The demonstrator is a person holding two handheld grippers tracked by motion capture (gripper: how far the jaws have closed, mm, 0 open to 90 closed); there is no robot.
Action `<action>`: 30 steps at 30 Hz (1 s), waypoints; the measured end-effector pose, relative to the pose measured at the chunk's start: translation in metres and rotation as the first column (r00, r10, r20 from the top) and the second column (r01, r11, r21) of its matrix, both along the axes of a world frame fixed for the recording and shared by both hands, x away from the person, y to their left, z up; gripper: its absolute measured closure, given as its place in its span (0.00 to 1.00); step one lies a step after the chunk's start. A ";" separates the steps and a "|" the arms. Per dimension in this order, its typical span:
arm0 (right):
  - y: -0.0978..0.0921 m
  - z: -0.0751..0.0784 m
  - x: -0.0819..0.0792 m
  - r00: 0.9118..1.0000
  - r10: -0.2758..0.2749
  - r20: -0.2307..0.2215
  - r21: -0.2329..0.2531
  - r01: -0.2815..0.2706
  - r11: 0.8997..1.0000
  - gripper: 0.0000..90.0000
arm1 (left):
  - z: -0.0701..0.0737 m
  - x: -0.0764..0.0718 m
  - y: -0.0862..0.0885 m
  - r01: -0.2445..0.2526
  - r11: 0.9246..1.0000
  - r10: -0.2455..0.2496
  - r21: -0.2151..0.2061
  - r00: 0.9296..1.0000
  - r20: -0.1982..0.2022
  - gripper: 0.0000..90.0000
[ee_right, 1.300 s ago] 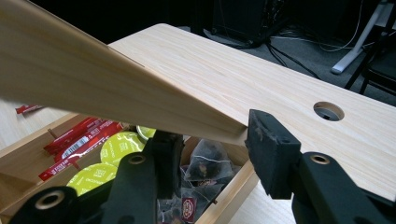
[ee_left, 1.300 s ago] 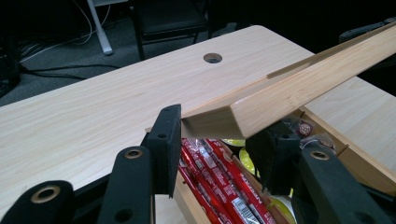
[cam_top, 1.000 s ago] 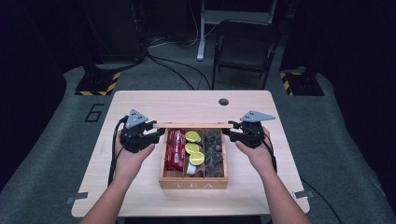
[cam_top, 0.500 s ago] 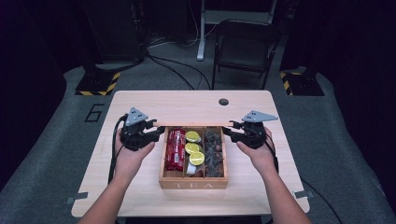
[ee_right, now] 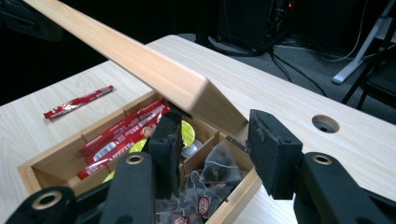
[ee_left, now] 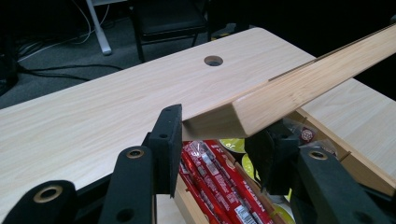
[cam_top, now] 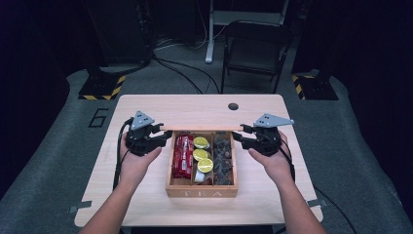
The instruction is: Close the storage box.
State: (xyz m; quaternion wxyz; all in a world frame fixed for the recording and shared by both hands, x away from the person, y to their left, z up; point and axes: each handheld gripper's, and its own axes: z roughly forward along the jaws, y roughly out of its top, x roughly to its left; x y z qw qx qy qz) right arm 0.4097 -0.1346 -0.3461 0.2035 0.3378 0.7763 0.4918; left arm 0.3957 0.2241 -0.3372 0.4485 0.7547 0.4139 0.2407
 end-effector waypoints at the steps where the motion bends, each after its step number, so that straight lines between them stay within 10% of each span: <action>1: 0.000 0.002 -0.001 1.000 -0.001 0.004 0.000 0.001 1.000 0.61 | 0.000 0.000 0.000 0.002 1.000 -0.002 0.001 1.000 -0.001 0.63; 13: 0.003 0.018 -0.007 1.000 0.015 0.002 -0.063 -0.015 0.998 0.61 | 0.000 -0.002 0.001 0.017 1.000 -0.017 0.015 1.000 0.008 0.63; 30: 0.000 -0.007 -0.034 0.999 0.034 0.009 -0.072 -0.034 0.997 0.62 | -0.026 -0.028 0.007 0.072 0.997 -0.073 0.026 0.997 0.013 0.62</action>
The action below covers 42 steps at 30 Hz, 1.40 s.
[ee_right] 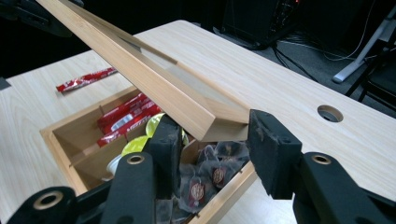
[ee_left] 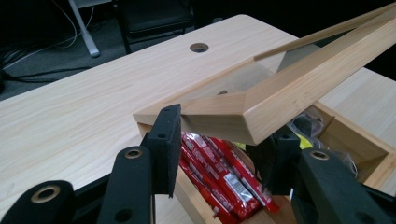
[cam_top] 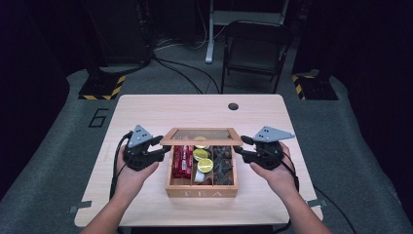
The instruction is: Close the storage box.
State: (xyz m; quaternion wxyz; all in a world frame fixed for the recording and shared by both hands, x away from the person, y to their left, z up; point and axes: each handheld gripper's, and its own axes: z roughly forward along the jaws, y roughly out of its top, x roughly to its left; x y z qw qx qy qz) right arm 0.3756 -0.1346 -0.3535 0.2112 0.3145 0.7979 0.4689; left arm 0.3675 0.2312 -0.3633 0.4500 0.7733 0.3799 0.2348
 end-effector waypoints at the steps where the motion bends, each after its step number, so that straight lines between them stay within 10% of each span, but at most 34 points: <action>1: 0.000 -0.002 -0.002 1.000 -0.005 -0.003 -0.002 0.005 1.000 0.62 | -0.002 -0.002 0.000 0.000 1.000 0.000 0.001 1.000 0.002 0.62; 42: 0.001 -0.079 -0.050 0.999 -0.009 0.042 -0.068 0.012 0.998 0.61 | -0.080 -0.039 0.001 0.030 0.999 -0.030 0.015 0.999 -0.019 0.59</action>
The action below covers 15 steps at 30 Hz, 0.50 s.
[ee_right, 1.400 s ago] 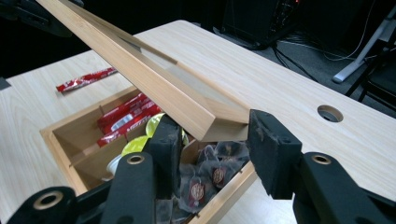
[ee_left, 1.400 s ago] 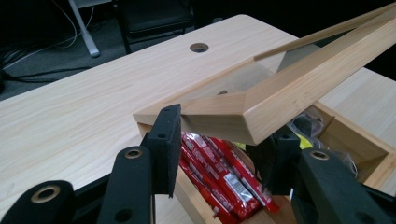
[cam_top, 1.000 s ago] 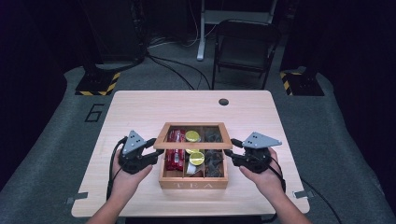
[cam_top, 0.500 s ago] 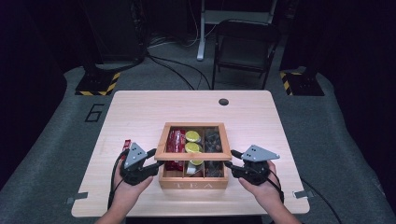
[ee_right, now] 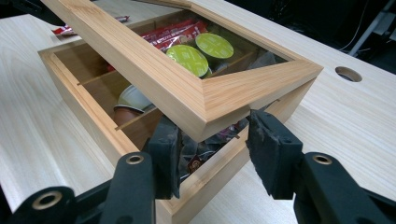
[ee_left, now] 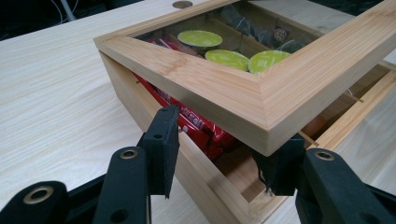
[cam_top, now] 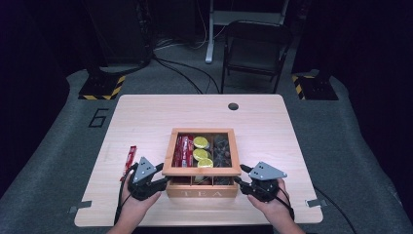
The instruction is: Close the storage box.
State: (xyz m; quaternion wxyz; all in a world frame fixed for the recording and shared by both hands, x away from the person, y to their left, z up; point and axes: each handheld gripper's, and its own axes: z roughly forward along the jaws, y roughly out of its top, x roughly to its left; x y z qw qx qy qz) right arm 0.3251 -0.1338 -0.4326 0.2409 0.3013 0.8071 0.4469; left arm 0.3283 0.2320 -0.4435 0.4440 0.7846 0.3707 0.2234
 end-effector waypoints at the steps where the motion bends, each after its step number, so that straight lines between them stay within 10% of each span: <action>1: 0.000 -0.001 0.000 1.000 0.004 0.002 -0.001 -0.004 1.000 0.61 | -0.002 0.000 0.000 -0.004 1.000 0.004 -0.005 1.000 -0.001 0.59; 15: 0.000 -0.020 -0.002 0.994 0.029 -0.104 -0.007 -0.030 1.000 0.58 | -0.022 -0.003 0.003 0.008 1.000 -0.008 0.010 0.996 -0.092 0.54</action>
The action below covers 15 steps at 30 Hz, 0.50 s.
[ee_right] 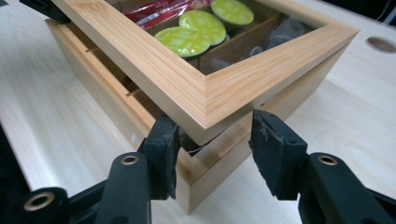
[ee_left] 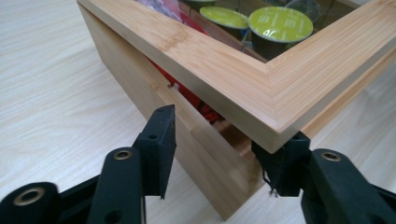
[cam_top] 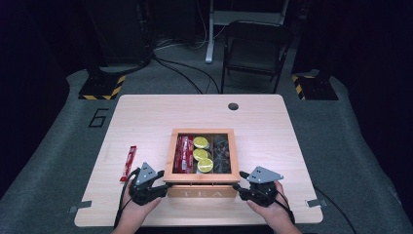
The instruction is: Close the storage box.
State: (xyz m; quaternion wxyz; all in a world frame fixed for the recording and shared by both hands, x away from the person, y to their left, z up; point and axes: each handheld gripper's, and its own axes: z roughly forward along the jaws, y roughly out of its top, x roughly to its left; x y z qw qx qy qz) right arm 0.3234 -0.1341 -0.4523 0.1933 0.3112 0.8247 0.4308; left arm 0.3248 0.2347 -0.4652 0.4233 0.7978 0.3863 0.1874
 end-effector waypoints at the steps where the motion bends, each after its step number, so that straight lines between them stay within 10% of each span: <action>1: 0.000 -0.001 0.001 1.000 0.000 -0.014 0.012 0.000 1.000 0.58 | 0.000 0.000 0.001 0.003 1.000 -0.003 -0.002 1.000 0.001 0.53; 15: 0.002 -0.004 0.003 0.998 0.018 -0.063 0.000 -0.018 1.000 0.56 | 0.003 -0.006 -0.004 0.040 0.999 -0.040 0.006 0.999 -0.026 0.51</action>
